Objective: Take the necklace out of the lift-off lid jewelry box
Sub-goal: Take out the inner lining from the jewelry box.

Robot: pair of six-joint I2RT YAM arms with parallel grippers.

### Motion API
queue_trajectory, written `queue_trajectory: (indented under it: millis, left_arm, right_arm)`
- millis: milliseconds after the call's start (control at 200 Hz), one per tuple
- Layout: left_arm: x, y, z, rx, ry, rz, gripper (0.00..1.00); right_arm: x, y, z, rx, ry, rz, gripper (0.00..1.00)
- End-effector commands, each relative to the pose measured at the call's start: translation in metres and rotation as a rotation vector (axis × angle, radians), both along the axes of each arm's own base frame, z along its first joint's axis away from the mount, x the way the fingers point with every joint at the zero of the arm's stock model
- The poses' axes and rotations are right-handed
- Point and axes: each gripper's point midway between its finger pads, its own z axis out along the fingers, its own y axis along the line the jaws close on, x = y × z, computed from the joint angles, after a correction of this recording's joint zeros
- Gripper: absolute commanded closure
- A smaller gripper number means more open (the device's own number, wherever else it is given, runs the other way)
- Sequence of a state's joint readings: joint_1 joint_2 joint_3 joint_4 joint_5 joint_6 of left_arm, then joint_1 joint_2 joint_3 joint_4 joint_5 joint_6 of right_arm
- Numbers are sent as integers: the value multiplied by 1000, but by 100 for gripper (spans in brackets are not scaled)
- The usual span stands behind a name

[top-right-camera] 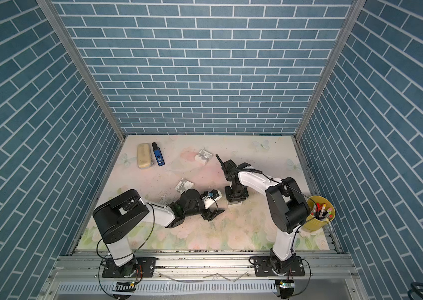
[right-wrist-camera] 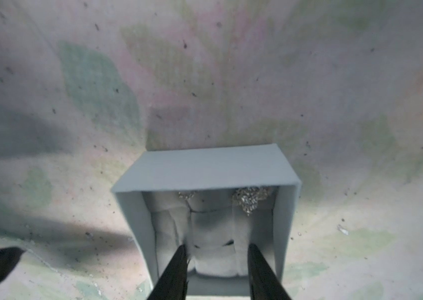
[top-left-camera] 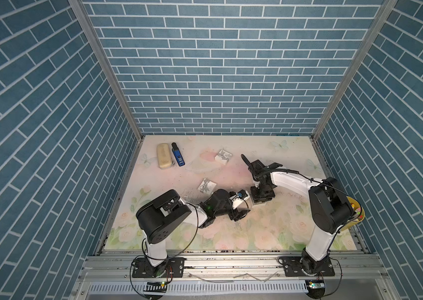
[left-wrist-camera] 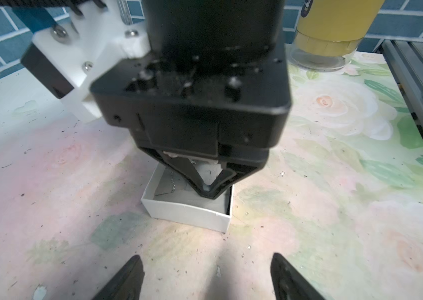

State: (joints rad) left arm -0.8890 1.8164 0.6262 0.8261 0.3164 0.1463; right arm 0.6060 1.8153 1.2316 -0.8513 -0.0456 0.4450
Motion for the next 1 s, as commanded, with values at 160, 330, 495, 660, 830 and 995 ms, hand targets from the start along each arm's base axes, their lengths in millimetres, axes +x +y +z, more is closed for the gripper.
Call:
queue_trajectory:
  millis: [160,330,495,660,830,995]
  left_arm:
    - [-1,-10,-5,-16,25,-25,23]
    - [2,-13,-6,-20,28,-19,23]
    - [3,-14,-6,-21,24,-17,23]
    - [5,-16,-6,-24,24,-18,23]
    - [7,-17,-4,-36,16,-15,22]
    - [7,-18,-5,-33,15,-14,22]
  right_arm:
    - [5,-3,-20,-44,10,-13,59]
    - [2,-4,-34,-50,25,-4,70]
    - [-1,-2,-31,-32,22,6,93]
    - [-1,-3,-16,-17,3,10,100]
    - [-1,-3,-1,-4,-19,10,100]
    - [-2,-2,11,16,-35,9,100]
